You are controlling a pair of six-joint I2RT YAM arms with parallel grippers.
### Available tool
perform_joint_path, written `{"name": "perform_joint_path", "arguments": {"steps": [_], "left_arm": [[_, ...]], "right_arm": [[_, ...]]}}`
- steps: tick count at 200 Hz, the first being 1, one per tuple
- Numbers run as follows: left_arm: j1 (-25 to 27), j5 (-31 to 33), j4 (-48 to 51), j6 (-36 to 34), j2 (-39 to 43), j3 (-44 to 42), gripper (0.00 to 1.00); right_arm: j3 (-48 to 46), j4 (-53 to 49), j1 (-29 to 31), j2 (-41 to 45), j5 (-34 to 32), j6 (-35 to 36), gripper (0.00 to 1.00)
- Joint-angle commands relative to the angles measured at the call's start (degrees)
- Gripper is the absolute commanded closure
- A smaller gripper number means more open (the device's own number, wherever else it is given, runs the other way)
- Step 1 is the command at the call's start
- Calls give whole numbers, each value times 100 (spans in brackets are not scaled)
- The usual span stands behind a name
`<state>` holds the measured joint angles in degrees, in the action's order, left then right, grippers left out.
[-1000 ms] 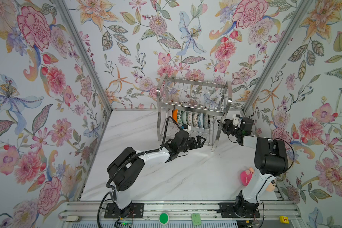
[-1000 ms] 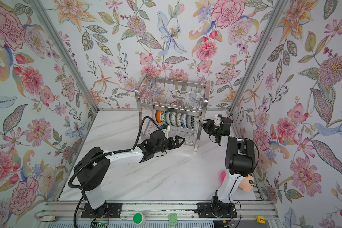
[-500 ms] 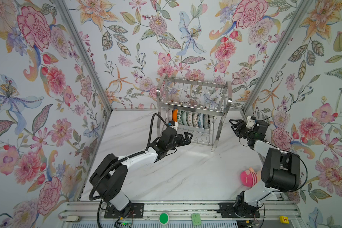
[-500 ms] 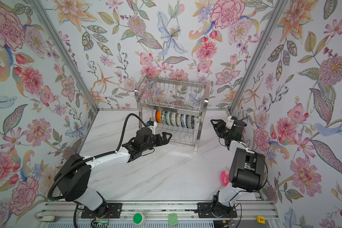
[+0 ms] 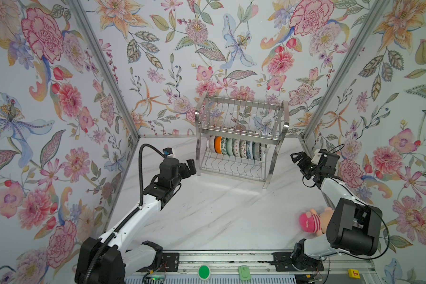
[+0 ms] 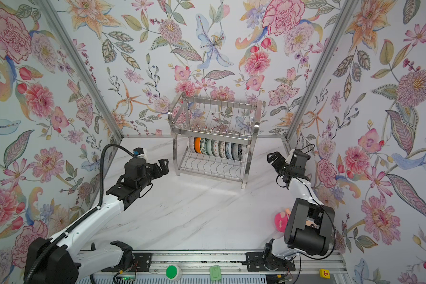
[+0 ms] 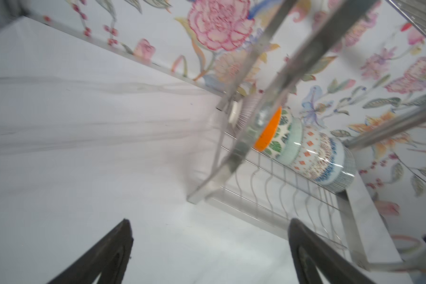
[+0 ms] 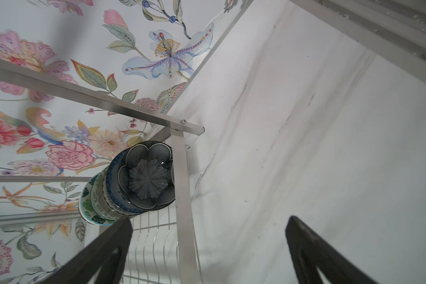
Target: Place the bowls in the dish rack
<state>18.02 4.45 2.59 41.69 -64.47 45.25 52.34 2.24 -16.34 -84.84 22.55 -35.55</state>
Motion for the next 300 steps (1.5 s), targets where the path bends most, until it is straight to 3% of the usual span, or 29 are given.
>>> {"name": "perform_joint_path", "arguments": {"steps": [1,29,72,107,124,143,179,215,245,269,275,300], "left_arm": [[-600,661,276,-558,338,-291,1],[-1209,1370,-392,-904,431,-823,1],[-1266,3184,-2771,-2056,294,-2045,1],[-1317,3438,-6067,-2806,-128,-3337,1],[-1357,3486,-6691,-3085,-599,-3444,0],[-1379,3439,-6692,-3197,-1057,-3333,1],[-1416,3163,-7874,-3229,-1791,-3444,1],[-1398,2955,-7411,-3265,-1789,-3276,1],[-1380,2306,-7840,-3579,-1922,-3373,1],[-1371,1224,-7958,-3930,-2299,-3272,1],[-1369,1000,-8476,-4094,-2557,-3338,1],[-1288,669,-8656,-4223,-2429,-3649,1]], "right_arm": [[-148,-419,153,273,-873,451,1],[-358,-387,368,421,-1452,517,1],[-1010,152,726,772,-2552,775,1],[-1984,1491,1150,1142,-3684,1240,1],[-2411,2236,1329,1214,-3985,1549,1],[-2699,2800,1492,1173,-4140,1935,1],[-2977,3587,1864,946,-4196,2820,1],[-3563,5042,2073,773,-4353,3424,1],[-3875,6051,2106,383,-4195,3598,1],[-3996,6656,2323,72,-4375,3835,1],[-4054,6845,2368,2,-4381,3882,1],[-4144,7043,2399,-36,-4420,3899,1]]}}
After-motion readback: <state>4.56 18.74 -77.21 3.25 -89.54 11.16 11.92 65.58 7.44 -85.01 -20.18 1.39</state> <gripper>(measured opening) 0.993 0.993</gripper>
